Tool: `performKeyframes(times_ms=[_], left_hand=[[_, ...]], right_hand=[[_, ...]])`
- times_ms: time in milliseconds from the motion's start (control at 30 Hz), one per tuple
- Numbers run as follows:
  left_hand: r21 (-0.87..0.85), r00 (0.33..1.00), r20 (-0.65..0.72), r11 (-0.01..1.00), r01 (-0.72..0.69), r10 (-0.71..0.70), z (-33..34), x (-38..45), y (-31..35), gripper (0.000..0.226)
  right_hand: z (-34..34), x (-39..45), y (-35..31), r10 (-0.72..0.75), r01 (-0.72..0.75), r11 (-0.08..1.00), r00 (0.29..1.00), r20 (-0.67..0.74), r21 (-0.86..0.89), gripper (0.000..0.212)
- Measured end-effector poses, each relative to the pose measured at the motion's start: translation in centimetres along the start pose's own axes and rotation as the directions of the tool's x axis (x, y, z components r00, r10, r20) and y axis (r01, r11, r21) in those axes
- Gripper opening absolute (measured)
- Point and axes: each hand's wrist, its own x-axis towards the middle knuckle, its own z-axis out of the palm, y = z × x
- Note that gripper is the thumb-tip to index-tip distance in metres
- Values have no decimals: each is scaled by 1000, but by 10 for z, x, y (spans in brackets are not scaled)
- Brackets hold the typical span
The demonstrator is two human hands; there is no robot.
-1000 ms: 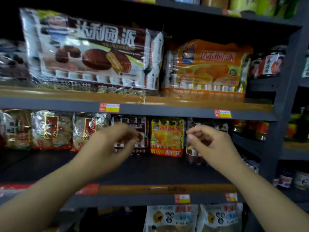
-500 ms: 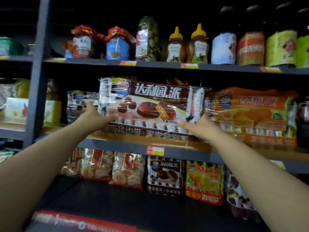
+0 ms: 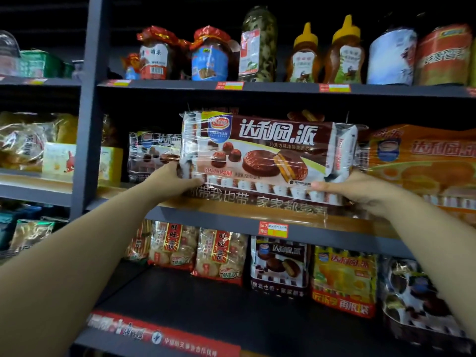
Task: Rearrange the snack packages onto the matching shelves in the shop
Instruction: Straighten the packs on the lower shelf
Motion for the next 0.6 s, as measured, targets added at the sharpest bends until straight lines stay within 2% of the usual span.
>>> performKeyframes(times_ms=[33, 100, 233, 333, 367, 433, 600], left_hand=[[-61, 999, 35, 998, 9, -7, -1, 4, -3, 99], [-168, 996, 93, 986, 21, -5, -2, 11, -8, 107], [-220, 983, 181, 974, 45, -5, -12, 21, -11, 133], [-232, 972, 236, 971, 52, 4, -21, 29, -12, 126], [-237, 967, 256, 970, 49, 13, -23, 32, -13, 121], [-246, 955, 295, 968, 45, 31, -26, 36, -14, 120], [-237, 939, 333, 971, 0, 82, -28, 28, -8, 124]], right_hand=[[-3, 1, 1, 1, -1, 1000, 1000, 28, 25, 79], [-6, 0, 1, -1, -4, 999, 996, 93, 54, 71], [-6, 0, 1, 22, -35, 993, 993, 114, 115, 85], [-7, 3, 2, 27, -41, 994, 989, 142, 102, 107], [-7, 4, 2, 26, -42, 994, 988, 153, 102, 100], [-8, 7, 4, 3, -20, 993, 990, 140, 118, 72], [-5, 5, 5, -15, 7, 998, 994, 109, 70, 43]])
